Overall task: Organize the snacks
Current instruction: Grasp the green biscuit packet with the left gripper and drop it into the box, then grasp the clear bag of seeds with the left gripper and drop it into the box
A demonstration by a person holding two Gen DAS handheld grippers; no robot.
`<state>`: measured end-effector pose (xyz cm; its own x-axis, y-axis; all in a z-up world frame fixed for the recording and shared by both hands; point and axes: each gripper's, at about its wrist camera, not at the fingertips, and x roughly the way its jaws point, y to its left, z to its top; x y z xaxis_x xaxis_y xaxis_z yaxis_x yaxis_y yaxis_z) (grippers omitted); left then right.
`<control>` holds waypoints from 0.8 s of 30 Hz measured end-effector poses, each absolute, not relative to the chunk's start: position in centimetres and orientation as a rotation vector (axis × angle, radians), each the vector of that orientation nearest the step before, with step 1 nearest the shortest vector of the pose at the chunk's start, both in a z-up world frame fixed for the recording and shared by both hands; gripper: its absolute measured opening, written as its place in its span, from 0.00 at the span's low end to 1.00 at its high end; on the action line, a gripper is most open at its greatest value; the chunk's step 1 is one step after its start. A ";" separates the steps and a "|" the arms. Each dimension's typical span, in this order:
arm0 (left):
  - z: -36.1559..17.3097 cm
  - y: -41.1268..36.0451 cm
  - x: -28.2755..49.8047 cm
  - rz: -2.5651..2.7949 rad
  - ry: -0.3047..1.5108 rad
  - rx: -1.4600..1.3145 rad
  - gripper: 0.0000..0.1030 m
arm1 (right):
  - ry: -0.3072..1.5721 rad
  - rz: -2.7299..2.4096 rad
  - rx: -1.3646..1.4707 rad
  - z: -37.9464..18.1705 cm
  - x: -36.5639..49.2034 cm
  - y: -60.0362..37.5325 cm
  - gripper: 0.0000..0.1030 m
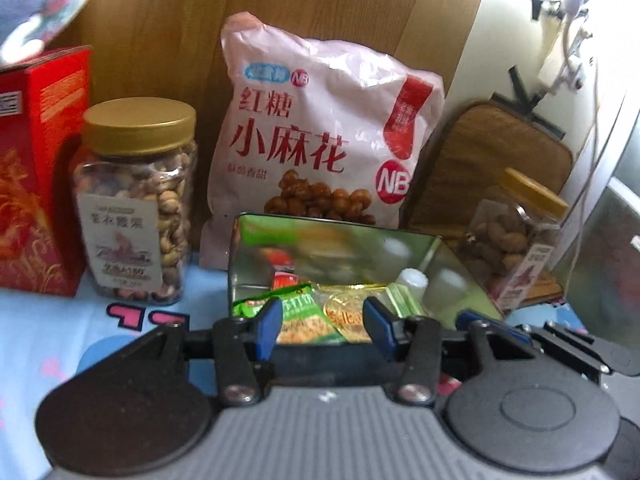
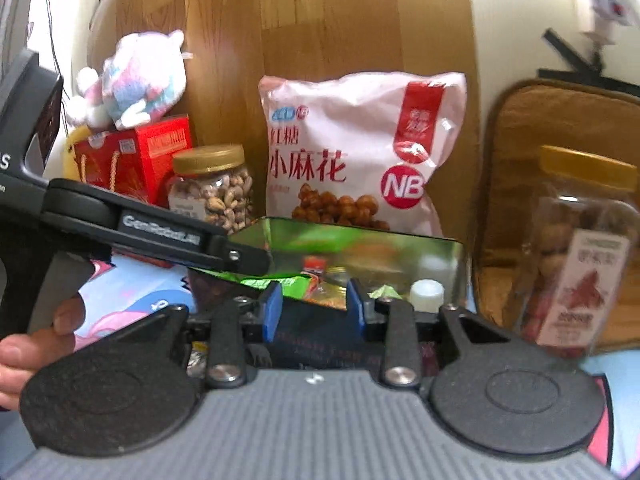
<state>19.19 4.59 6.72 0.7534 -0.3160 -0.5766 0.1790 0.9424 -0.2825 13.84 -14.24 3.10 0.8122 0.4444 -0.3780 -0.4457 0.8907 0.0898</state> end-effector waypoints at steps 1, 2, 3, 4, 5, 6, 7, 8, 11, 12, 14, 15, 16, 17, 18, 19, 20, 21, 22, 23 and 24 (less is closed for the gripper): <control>7.0 4.9 18.4 -0.274 0.651 -0.219 0.46 | 0.417 0.485 0.011 3.1 13.1 -14.6 0.37; 7.3 5.3 17.6 -0.279 0.638 -0.230 0.47 | 0.427 0.496 0.031 3.0 12.6 -14.9 0.37; 7.5 5.7 17.0 -0.286 0.636 -0.246 0.47 | 0.435 0.505 0.047 2.9 12.2 -15.1 0.37; 7.7 6.1 16.3 -0.297 0.634 -0.266 0.47 | 0.445 0.513 0.062 2.8 11.5 -15.4 0.37; 7.7 6.4 15.6 -0.305 0.633 -0.283 0.47 | 0.455 0.520 0.079 2.7 10.9 -15.8 0.37; 7.8 6.6 15.0 -0.309 0.634 -0.291 0.47 | 0.466 0.529 0.096 2.6 10.5 -16.1 0.37; 7.7 6.8 14.4 -0.314 0.638 -0.294 0.47 | 0.480 0.536 0.119 2.5 10.0 -16.5 0.37; 7.5 6.8 13.8 -0.322 0.645 -0.291 0.47 | 0.494 0.540 0.146 2.3 9.5 -16.9 0.37; 6.5 6.6 12.5 -0.330 0.677 -0.293 0.47 | 0.528 0.542 0.199 1.9 8.0 -18.1 0.37; 6.0 6.4 12.2 -0.343 0.701 -0.308 0.47 | 0.532 0.535 0.207 1.7 7.5 -18.5 0.37; 5.0 5.6 11.6 -0.388 0.743 -0.331 0.47 | 0.547 0.505 0.228 1.2 6.4 -19.6 0.38; 4.6 5.2 11.3 -0.407 0.761 -0.333 0.47 | 0.557 0.491 0.242 1.0 6.1 -20.2 0.39; 4.1 4.5 11.1 -0.426 0.780 -0.331 0.47 | 0.572 0.475 0.266 0.7 5.8 -21.0 0.39; 3.7 3.8 10.9 -0.445 0.798 -0.331 0.47 | 0.585 0.461 0.291 0.4 5.5 -21.8 0.39; 3.2 3.2 10.8 -0.466 0.820 -0.336 0.47 | 0.602 0.443 0.326 0.0 5.0 -22.8 0.39; 2.7 2.6 10.6 -0.491 0.845 -0.348 0.47 | 0.616 0.432 0.354 -0.4 4.8 -23.6 0.40; 2.3 2.0 10.4 -0.514 0.863 -0.358 0.47 | 0.630 0.421 0.382 -0.7 4.5 -24.3 0.40; 1.9 1.4 10.2 -0.536 0.877 -0.361 0.47 | 0.646 0.411 0.411 -1.1 4.3 -25.2 0.40; 1.6 0.9 9.9 -0.546 0.884 -0.353 0.47 | 0.662 0.403 0.433 -1.4 4.2 -25.8 0.41; 1.3 0.5 9.5 -0.547 0.890 -0.339 0.46 | 0.677 0.400 0.455 -1.7 4.0 -26.2 0.41; 1.0 0.1 9.3 -0.549 0.899 -0.330 0.45 | 0.694 0.401 0.483 -2.1 3.8 -26.7 0.41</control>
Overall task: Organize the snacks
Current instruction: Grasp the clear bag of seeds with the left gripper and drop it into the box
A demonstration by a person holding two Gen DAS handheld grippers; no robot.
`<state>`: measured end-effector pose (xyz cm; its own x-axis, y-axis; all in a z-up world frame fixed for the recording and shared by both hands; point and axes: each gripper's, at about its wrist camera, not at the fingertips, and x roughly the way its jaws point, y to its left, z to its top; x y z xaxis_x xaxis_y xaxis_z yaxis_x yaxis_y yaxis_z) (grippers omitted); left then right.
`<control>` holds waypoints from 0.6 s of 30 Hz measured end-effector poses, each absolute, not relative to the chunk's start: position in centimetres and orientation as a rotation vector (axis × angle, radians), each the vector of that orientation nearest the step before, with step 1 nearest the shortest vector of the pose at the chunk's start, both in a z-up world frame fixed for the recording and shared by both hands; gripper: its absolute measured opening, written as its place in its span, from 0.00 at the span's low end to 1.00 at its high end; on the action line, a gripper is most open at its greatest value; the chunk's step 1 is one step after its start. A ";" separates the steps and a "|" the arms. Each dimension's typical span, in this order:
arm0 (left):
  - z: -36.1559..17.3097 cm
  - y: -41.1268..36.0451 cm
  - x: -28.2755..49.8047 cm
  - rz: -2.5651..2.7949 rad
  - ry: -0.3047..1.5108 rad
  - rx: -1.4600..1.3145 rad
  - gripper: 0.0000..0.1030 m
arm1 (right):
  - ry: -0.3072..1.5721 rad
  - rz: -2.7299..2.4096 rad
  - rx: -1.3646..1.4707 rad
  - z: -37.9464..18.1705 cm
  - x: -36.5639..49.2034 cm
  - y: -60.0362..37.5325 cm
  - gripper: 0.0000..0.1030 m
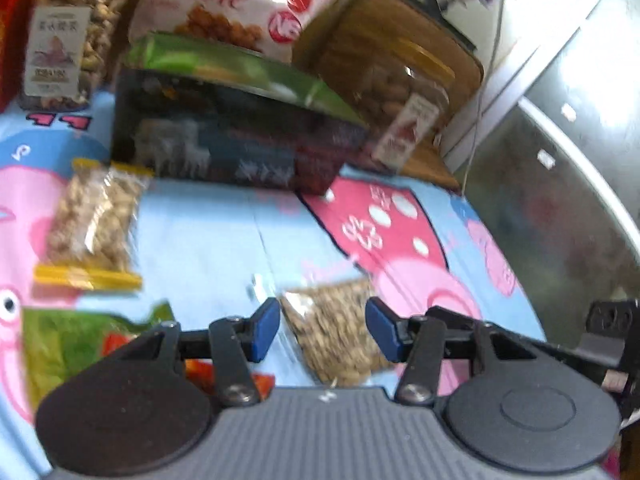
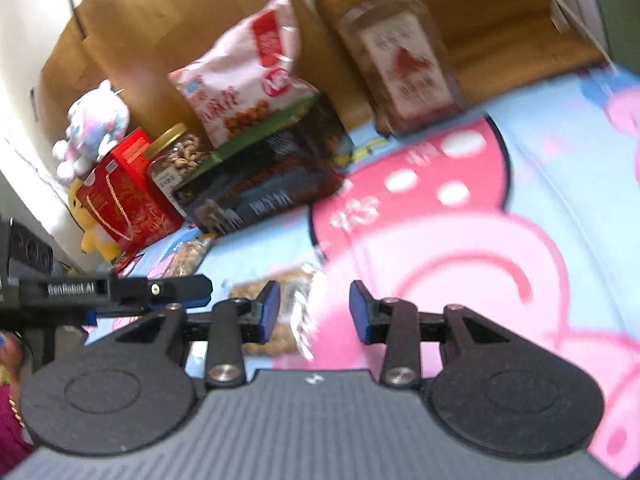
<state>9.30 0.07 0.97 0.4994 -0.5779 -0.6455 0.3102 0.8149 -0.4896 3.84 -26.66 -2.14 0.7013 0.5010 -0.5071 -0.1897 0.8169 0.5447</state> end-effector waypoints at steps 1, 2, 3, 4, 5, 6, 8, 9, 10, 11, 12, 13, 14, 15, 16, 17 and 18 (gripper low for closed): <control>0.7 -0.3 9.1 -0.554 0.911 -0.330 0.45 | 0.717 0.407 0.518 -2.7 3.9 -27.0 0.40; 0.4 -0.5 8.8 -0.557 0.915 -0.330 0.44 | 0.721 0.414 0.547 -3.0 3.9 -27.2 0.40; 0.3 -0.6 8.5 -0.552 0.902 -0.319 0.44 | 0.718 0.417 0.572 -3.1 3.9 -27.4 0.40; 0.3 -0.7 8.4 -0.548 0.894 -0.306 0.44 | 0.724 0.422 0.588 -3.2 4.0 -27.5 0.40; 0.3 -0.8 8.2 -0.544 0.888 -0.303 0.44 | 0.733 0.427 0.600 -3.3 4.1 -27.4 0.40; 0.2 -0.9 8.1 -0.540 0.885 -0.302 0.44 | 0.740 0.434 0.612 -3.3 4.3 -27.2 0.40; 0.2 -1.1 8.0 -0.538 0.875 -0.281 0.43 | 0.756 0.464 0.649 -3.6 4.8 -26.9 0.40; 0.2 -1.2 7.9 -0.534 0.868 -0.270 0.43 | 0.765 0.485 0.676 -3.7 5.0 -26.8 0.40; 0.2 -1.4 7.8 -0.531 0.861 -0.261 0.43 | 0.774 0.508 0.702 -4.0 5.2 -26.5 0.38; 0.2 -1.5 7.8 -0.528 0.856 -0.252 0.43 | 0.781 0.523 0.708 -4.1 5.3 -26.1 0.35; 0.2 -1.6 7.8 -0.527 0.853 -0.244 0.43 | 0.784 0.531 0.699 -4.1 5.4 -25.7 0.29; 0.2 -1.7 7.8 -0.526 0.851 -0.238 0.44 | 0.790 0.536 0.693 -4.2 5.4 -25.3 0.21; 0.2 -1.7 7.8 -0.522 0.848 -0.232 0.45 | 0.796 0.539 0.697 -4.3 5.4 -25.2 0.19; 0.3 -1.5 7.9 -0.520 0.850 -0.236 0.45 | 0.797 0.544 0.717 -4.5 5.4 -25.2 0.17; 0.2 -1.3 8.0 -0.522 0.857 -0.248 0.46 | 0.803 0.553 0.751 -4.7 5.4 -25.5 0.15; 0.3 -1.0 8.2 -0.521 0.866 -0.267 0.51 | 0.811 0.562 0.804 -5.1 5.5 -25.9 0.13; 0.3 -0.7 8.4 -0.514 0.875 -0.285 0.54 | 0.817 0.568 0.861 -5.5 5.6 -26.5 0.12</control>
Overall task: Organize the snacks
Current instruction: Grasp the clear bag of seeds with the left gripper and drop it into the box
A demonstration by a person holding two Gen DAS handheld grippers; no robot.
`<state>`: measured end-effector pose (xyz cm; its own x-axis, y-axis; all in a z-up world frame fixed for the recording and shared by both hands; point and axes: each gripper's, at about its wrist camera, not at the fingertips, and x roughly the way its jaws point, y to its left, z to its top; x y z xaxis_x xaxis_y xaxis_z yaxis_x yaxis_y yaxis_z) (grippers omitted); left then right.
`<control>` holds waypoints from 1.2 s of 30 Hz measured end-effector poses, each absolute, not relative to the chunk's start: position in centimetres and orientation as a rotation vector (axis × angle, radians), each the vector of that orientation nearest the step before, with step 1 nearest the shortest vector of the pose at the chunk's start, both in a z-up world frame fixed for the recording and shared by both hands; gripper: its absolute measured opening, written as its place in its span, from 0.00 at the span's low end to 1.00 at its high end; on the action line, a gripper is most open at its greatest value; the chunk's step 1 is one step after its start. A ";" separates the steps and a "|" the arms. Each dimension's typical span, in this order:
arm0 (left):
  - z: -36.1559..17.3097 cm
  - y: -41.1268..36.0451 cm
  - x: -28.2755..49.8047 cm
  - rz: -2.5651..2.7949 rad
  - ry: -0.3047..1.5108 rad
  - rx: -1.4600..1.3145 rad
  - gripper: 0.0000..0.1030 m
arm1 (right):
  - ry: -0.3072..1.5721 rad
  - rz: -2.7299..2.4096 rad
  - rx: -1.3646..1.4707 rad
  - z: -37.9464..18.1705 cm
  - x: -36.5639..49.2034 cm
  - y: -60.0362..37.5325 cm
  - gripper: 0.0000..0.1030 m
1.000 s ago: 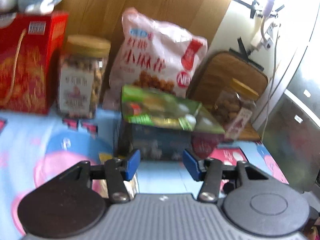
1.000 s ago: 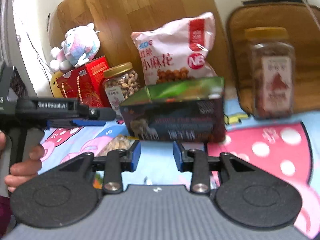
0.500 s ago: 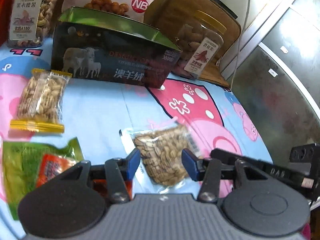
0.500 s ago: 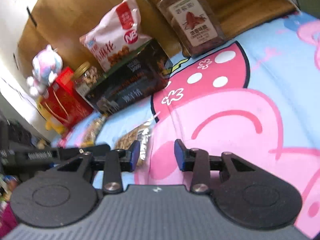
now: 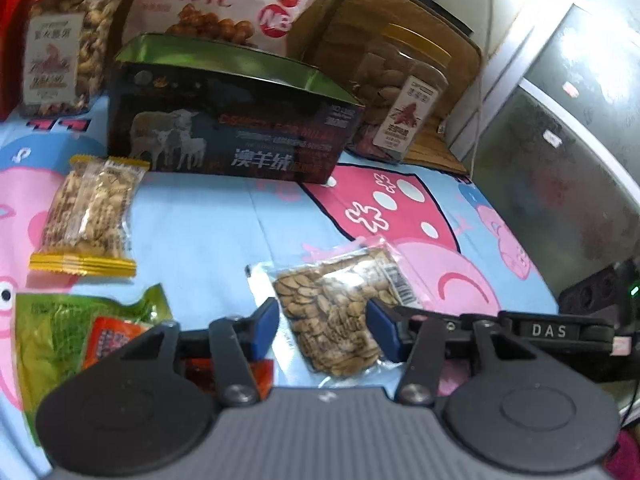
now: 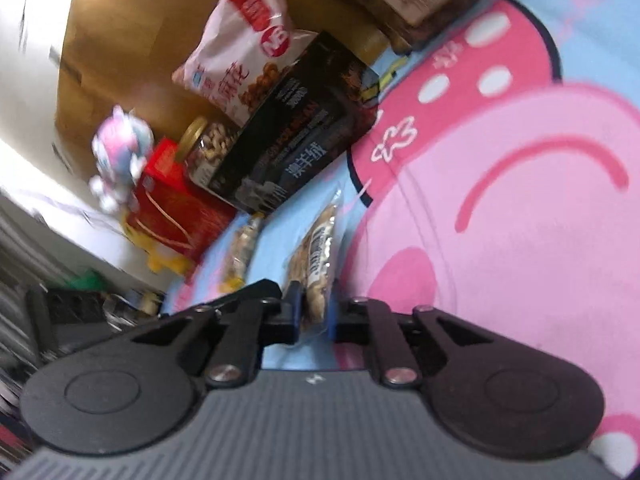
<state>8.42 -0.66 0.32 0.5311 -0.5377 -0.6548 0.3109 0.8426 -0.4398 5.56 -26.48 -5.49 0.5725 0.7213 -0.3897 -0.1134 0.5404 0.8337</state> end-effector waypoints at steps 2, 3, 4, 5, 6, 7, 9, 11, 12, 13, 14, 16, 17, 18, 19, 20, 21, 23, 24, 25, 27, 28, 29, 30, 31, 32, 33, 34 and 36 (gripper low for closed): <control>0.4 0.1 8.6 -0.489 0.868 -0.310 0.63 | 0.818 0.570 0.961 -6.1 5.5 -27.4 0.11; 0.5 0.5 8.7 -0.484 0.863 -0.324 0.66 | 0.815 0.578 1.016 -6.4 5.5 -27.9 0.11; 0.5 0.9 8.8 -0.486 0.861 -0.349 0.70 | 0.809 0.589 1.070 -6.7 5.4 -28.5 0.10; 0.5 1.2 8.9 -0.498 0.863 -0.376 0.70 | 0.801 0.603 1.114 -6.8 5.4 -28.9 0.10; 0.5 1.4 9.0 -0.514 0.869 -0.403 0.70 | 0.792 0.620 1.154 -7.0 5.3 -29.2 0.10; 0.5 1.5 9.1 -0.532 0.875 -0.431 0.70 | 0.784 0.636 1.177 -6.9 5.3 -29.4 0.10; 0.6 1.6 9.3 -0.559 0.883 -0.474 0.70 | 0.760 0.675 1.221 -6.7 5.2 -29.5 0.10; 0.6 1.6 9.3 -0.569 0.889 -0.495 0.70 | 0.735 0.714 1.267 -6.3 5.3 -29.7 0.10; 0.6 1.6 9.3 -0.578 0.890 -0.510 0.70 | 0.722 0.727 1.283 -6.0 5.3 -29.7 0.10; 0.7 1.8 9.3 -0.587 0.891 -0.527 0.70 | 0.712 0.732 1.287 -5.7 5.4 -29.7 0.10; 0.7 1.9 9.3 -0.598 0.889 -0.548 0.68 | 0.707 0.734 1.283 -5.4 5.5 -29.7 0.10; 1.1 2.1 9.3 -0.618 0.876 -0.576 0.58 | 0.707 0.745 1.278 -5.0 6.0 -29.5 0.10; 1.4 2.3 9.4 -0.628 0.867 -0.587 0.47 | 0.711 0.753 1.274 -4.8 6.2 -29.3 0.10; 1.6 2.4 9.5 -0.637 0.861 -0.593 0.43 | 0.716 0.754 1.264 -4.8 6.6 -28.9 0.10; 2.0 2.5 9.5 -0.629 0.853 -0.589 0.39 | 0.722 0.756 1.246 -4.6 6.8 -28.5 0.10; 2.5 2.7 9.6 -0.606 0.834 -0.571 0.35 | 0.722 0.757 1.227 -4.3 7.1 -28.1 0.10; 3.1 2.9 9.7 -0.591 0.810 -0.549 0.33 | 0.720 0.758 1.204 -3.9 7.5 -27.8 0.10; 4.1 3.5 10.4 -0.576 0.784 -0.533 0.28 | 0.709 0.751 1.132 -2.9 8.3 -26.9 0.10; 4.7 3.8 11.1 -0.570 0.777 -0.530 0.27 | 0.701 0.745 1.075 -1.9 8.8 -26.4 0.10; 5.4 4.1 11.7 -0.561 0.771 -0.524 0.27 | 0.690 0.741 1.021 -1.2 9.3 -25.9 0.10; 6.6 4.2 13.2 -0.538 0.747 -0.487 0.28 | 0.654 0.734 0.916 0.5 10.5 -24.7 0.11; 7.1 4.1 14.0 -0.528 0.731 -0.463 0.28 | 0.627 0.724 0.851 1.7 11.2 -24.0 0.11; 7.5 4.0 14.9 -0.513 0.718 -0.445 0.29 | 0.604 0.709 0.786 2.6 11.9 -23.2 0.11; 8.0 4.0 16.0 -0.495 0.710 -0.432 0.29 | 0.580 0.692 0.723 3.4 12.5 -22.5 0.12; 8.3 4.0 17.1 -0.480 0.703 -0.420 0.29 | 0.551 0.673 0.646 4.2 13.4 -21.6 0.12; 8.5 4.1 18.0 -0.469 0.699 -0.412 0.29 | 0.529 0.656 0.591 4.6 14.1 -20.9 0.13; 8.6 4.1 19.2 -0.455 0.699 -0.406 0.29 | 0.514 0.637 0.549 4.7 14.9 -20.4 0.14; 8.6 4.1 20.2 -0.443 0.703 -0.399 0.29 | 0.505 0.619 0.511 4.7 15.8 -19.8 0.14; 8.1 3.9 22.0 -0.402 0.714 -0.375 0.30 | 0.493 0.583 0.440 4.4 17.4 -18.9 0.18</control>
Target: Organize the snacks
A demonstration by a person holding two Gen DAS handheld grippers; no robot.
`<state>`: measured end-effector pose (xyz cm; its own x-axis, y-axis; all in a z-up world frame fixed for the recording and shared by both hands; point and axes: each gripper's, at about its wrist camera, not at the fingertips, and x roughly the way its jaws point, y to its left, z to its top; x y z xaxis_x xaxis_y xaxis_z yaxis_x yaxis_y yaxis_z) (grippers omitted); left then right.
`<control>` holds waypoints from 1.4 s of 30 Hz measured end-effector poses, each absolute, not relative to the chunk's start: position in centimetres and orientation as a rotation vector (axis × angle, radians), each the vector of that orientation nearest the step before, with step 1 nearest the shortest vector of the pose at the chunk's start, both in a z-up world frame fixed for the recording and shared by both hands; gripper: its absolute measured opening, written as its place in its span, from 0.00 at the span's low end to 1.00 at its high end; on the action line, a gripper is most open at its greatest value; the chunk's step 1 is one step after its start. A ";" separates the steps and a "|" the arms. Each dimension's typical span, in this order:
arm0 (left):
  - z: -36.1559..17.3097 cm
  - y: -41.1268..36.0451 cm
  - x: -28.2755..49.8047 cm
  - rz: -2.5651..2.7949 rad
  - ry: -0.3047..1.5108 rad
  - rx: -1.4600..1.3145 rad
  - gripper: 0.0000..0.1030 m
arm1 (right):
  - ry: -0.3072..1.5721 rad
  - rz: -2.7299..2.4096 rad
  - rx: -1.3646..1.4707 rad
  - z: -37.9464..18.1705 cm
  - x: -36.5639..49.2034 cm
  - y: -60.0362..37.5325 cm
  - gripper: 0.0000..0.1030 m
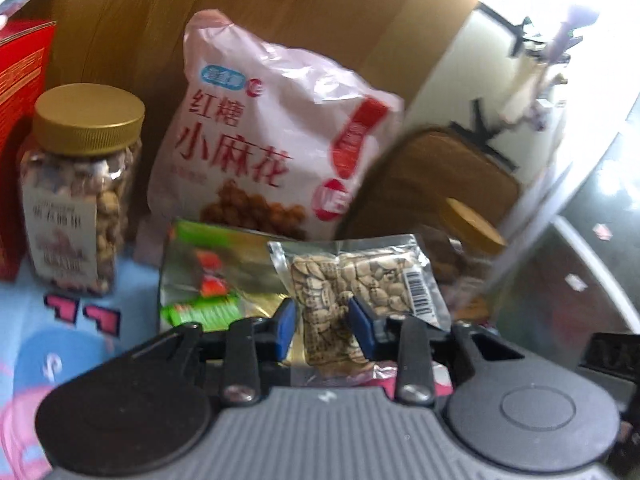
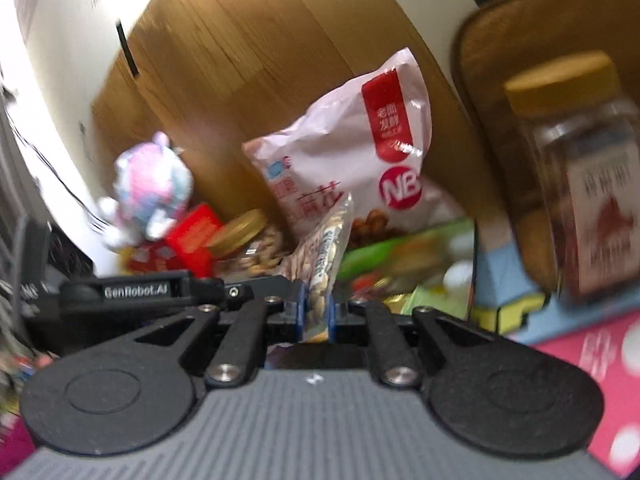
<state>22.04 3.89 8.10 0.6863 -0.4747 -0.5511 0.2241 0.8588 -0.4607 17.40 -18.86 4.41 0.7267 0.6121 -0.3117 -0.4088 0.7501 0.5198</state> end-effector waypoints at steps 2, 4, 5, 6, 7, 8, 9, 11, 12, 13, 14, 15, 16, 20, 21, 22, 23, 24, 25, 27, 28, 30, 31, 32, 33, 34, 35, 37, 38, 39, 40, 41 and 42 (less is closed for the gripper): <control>7.4 3.6 23.2 -0.348 0.721 -0.330 0.28 | 0.481 0.525 0.363 3.7 18.5 -18.1 0.21; 6.8 3.1 23.9 -0.297 0.719 -0.285 0.29 | 0.480 0.459 0.272 2.8 19.2 -17.1 0.41; 6.4 3.0 23.9 -0.284 0.723 -0.278 0.30 | 0.478 0.430 0.245 2.6 19.2 -17.0 0.49; 6.2 2.9 23.9 -0.289 0.726 -0.284 0.30 | 0.474 0.388 0.227 2.2 19.1 -16.9 0.53; 6.1 2.8 23.6 -0.299 0.724 -0.291 0.30 | 0.448 0.372 0.230 2.0 18.7 -17.3 0.53; 6.0 2.8 23.2 -0.302 0.718 -0.290 0.30 | 0.429 0.368 0.238 2.0 18.3 -17.6 0.53; 6.0 2.7 22.7 -0.301 0.707 -0.282 0.30 | 0.419 0.363 0.245 2.1 17.9 -17.9 0.54; 6.1 2.4 21.7 -0.295 0.685 -0.271 0.30 | 0.393 0.339 0.251 2.0 17.0 -18.5 0.54; 6.1 2.3 21.3 -0.297 0.677 -0.272 0.30 | 0.379 0.327 0.251 2.1 16.6 -18.7 0.54; 6.1 2.1 20.7 -0.303 0.670 -0.271 0.31 | 0.364 0.320 0.250 2.1 16.0 -19.0 0.54; 6.2 1.9 20.2 -0.304 0.660 -0.266 0.31 | 0.349 0.315 0.249 2.1 15.4 -19.1 0.54; 6.2 1.7 19.6 -0.300 0.649 -0.257 0.31 | 0.333 0.307 0.251 2.2 14.8 -19.0 0.54; 6.3 1.5 19.0 -0.296 0.637 -0.247 0.32 | 0.319 0.304 0.255 2.3 14.0 -19.0 0.54; 6.9 1.1 16.0 -0.283 0.562 -0.201 0.34 | 0.294 0.295 0.259 2.0 11.0 -18.7 0.54; 7.0 1.0 15.3 -0.283 0.543 -0.191 0.34 | 0.299 0.300 0.260 1.9 10.5 -18.5 0.54; 7.2 1.0 14.6 -0.279 0.525 -0.181 0.34 | 0.304 0.305 0.264 1.7 10.0 -18.4 0.54; 7.2 1.0 13.8 -0.276 0.509 -0.172 0.34 | 0.312 0.309 0.267 1.4 9.5 -18.3 0.54; 7.0 1.0 13.0 -0.275 0.500 -0.164 0.34 | 0.322 0.312 0.268 1.2 9.0 -18.3 0.54; 6.8 1.0 12.4 -0.274 0.496 -0.157 0.34 | 0.333 0.314 0.268 0.9 8.5 -18.2 0.54; 5.9 0.9 11.0 -0.266 0.491 -0.139 0.34 | 0.367 0.315 0.285 0.3 7.9 -18.3 0.54; 5.5 0.7 10.5 -0.261 0.491 -0.126 0.34 | 0.381 0.320 0.289 0.0 7.7 -18.3 0.54; 4.5 0.5 9.6 -0.243 0.491 -0.096 0.34 | 0.403 0.317 0.280 -0.4 7.5 -18.1 0.54; 4.0 0.4 9.4 -0.234 0.497 -0.082 0.34 | 0.411 0.315 0.279 -0.5 7.4 -18.0 0.54; 3.6 0.4 9.2 -0.228 0.503 -0.076 0.34 | 0.418 0.320 0.282 -0.6 7.4 -17.9 0.54; 3.1 0.4 9.0 -0.224 0.512 -0.077 0.34 | 0.424 0.327 0.285 -0.7 7.3 -17.8 0.54; 2.8 0.5 9.0 -0.222 0.519 -0.080 0.34 | 0.431 0.334 0.281 -0.9 7.3 -17.5 0.54; 2.4 0.5 9.0 -0.218 0.524 -0.081 0.34 | 0.440 0.343 0.272 -1.1 7.3 -17.2 0.54; 1.8 0.6 9.1 -0.215 0.535 -0.080 0.34 | 0.462 0.352 0.246 -1.4 7.6 -16.7 0.54; 1.5 0.6 9.2 -0.209 0.539 -0.079 0.35 | 0.461 0.351 0.236 -1.4 7.6 -16.5 0.54; 1.2 0.6 9.3 -0.211 0.546 -0.079 0.35 | 0.453 0.355 0.233 -1.4 7.6 -16.5 0.54; 1.1 0.7 9.3 -0.214 0.554 -0.082 0.34 | 0.453 0.360 0.231 -1.4 7.6 -16.5 0.54; 1.1 0.7 9.3 -0.215 0.554 -0.085 0.35 | 0.457 0.360 0.230 -1.4 7.6 -16.4 0.54; 1.1 0.8 9.2 -0.215 0.545 -0.091 0.35 | 0.460 0.359 0.233 -1.5 7.7 -16.5 0.54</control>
<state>9.22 0.82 1.07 0.8331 -0.2269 -0.5044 0.1788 0.9735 -0.1427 7.70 -16.48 -1.47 0.8352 0.3877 -0.3901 -0.2841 0.9114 0.2977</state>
